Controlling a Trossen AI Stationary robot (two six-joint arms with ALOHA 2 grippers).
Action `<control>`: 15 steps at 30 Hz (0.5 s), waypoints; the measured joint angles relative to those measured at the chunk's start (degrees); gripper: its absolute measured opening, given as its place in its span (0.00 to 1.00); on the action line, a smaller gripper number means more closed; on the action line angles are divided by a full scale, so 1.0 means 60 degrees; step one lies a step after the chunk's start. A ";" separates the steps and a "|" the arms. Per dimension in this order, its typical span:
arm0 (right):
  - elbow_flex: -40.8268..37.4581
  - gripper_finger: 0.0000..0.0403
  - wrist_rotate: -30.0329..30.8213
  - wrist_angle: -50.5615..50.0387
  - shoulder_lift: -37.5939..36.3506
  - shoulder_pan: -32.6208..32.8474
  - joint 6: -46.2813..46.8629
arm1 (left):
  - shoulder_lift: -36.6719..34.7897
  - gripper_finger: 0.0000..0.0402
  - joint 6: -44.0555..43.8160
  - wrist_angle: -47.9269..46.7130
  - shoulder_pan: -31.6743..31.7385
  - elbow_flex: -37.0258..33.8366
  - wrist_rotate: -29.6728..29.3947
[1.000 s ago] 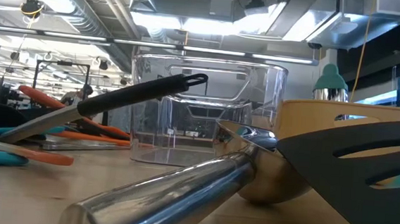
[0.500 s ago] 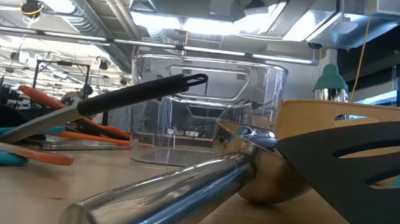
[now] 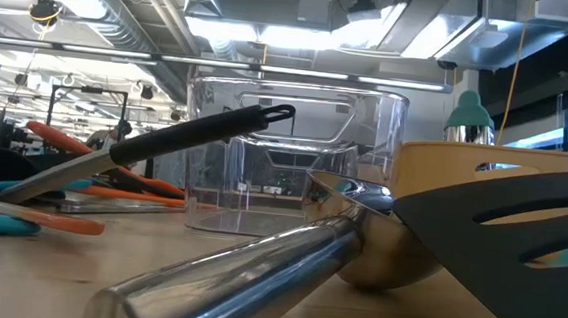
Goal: Pick & Place Kitchen Items
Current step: Put the ice shovel into the green bin
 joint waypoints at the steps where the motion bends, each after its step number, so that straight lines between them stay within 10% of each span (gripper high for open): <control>1: -0.0004 0.50 0.0246 -0.0062 0.0001 0.0000 -0.0001 | 0.0000 0.07 -0.0060 -0.0020 -0.0050 -0.0151 -0.0217; 8: -0.0004 0.50 0.1773 -0.0641 0.0004 0.0000 -0.0007 | 0.0012 0.07 -0.0444 0.1356 -0.0053 -0.1261 -0.1077; 15: -0.0004 0.50 0.2155 -0.0773 0.0004 0.0000 -0.0006 | 0.0125 0.08 -0.0405 0.4961 0.0466 -0.1961 0.0087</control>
